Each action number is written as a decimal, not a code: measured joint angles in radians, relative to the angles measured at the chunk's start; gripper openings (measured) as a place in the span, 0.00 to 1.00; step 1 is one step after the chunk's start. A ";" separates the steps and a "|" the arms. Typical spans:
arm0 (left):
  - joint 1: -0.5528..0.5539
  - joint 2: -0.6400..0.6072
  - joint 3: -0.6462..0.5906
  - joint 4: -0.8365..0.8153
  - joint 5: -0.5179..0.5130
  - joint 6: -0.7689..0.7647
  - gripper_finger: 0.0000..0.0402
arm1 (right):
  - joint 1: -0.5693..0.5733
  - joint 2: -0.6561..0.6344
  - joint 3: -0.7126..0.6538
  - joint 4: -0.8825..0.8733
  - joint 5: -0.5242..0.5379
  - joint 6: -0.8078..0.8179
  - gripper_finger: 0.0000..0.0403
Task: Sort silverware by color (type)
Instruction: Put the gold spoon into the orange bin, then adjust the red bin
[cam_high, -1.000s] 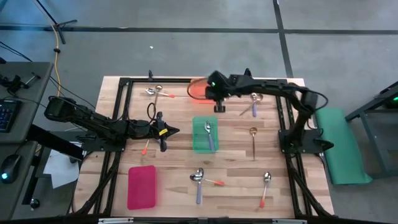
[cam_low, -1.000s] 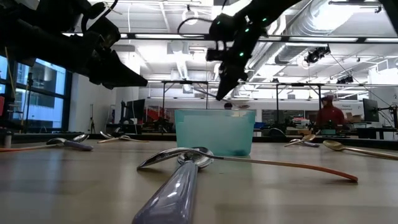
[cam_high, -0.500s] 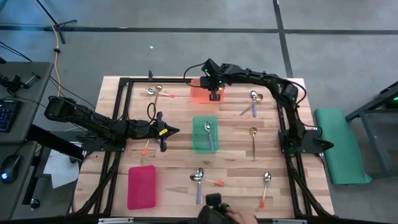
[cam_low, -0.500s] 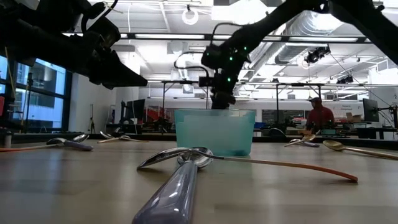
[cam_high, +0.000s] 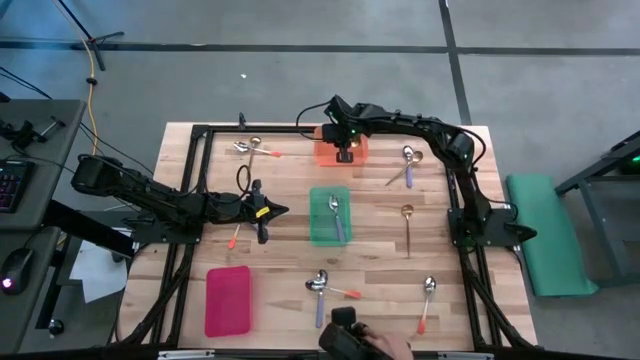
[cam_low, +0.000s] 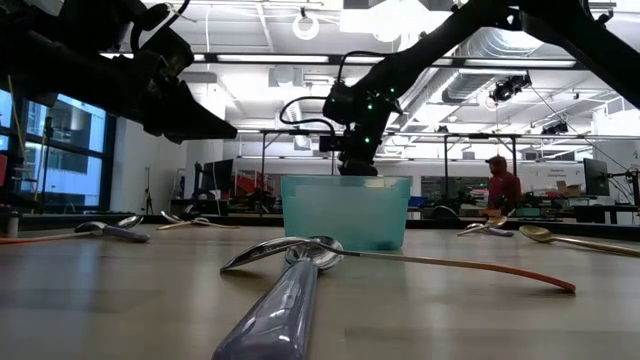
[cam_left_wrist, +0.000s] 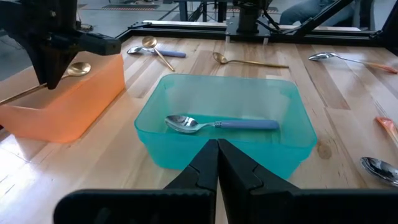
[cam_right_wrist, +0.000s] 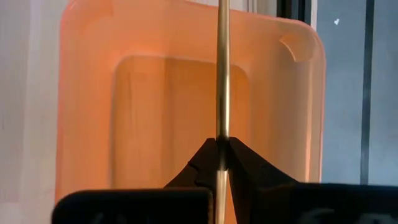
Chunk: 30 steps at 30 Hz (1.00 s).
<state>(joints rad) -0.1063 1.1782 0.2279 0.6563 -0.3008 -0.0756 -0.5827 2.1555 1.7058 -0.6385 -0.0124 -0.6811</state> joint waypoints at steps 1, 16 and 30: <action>0.000 0.000 0.000 0.000 0.000 0.000 0.00 | 0.000 0.000 0.000 -0.001 0.000 0.001 0.03; 0.000 0.000 0.000 0.000 0.000 0.000 0.00 | 0.031 0.000 0.127 -0.150 0.083 0.062 0.17; 0.000 0.000 -0.001 0.000 0.000 0.019 0.00 | 0.017 -0.143 0.189 -0.328 -0.056 0.170 0.00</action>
<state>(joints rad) -0.1066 1.1782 0.2272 0.6563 -0.3012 -0.0570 -0.5660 2.0130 1.8945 -0.9663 -0.0680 -0.5113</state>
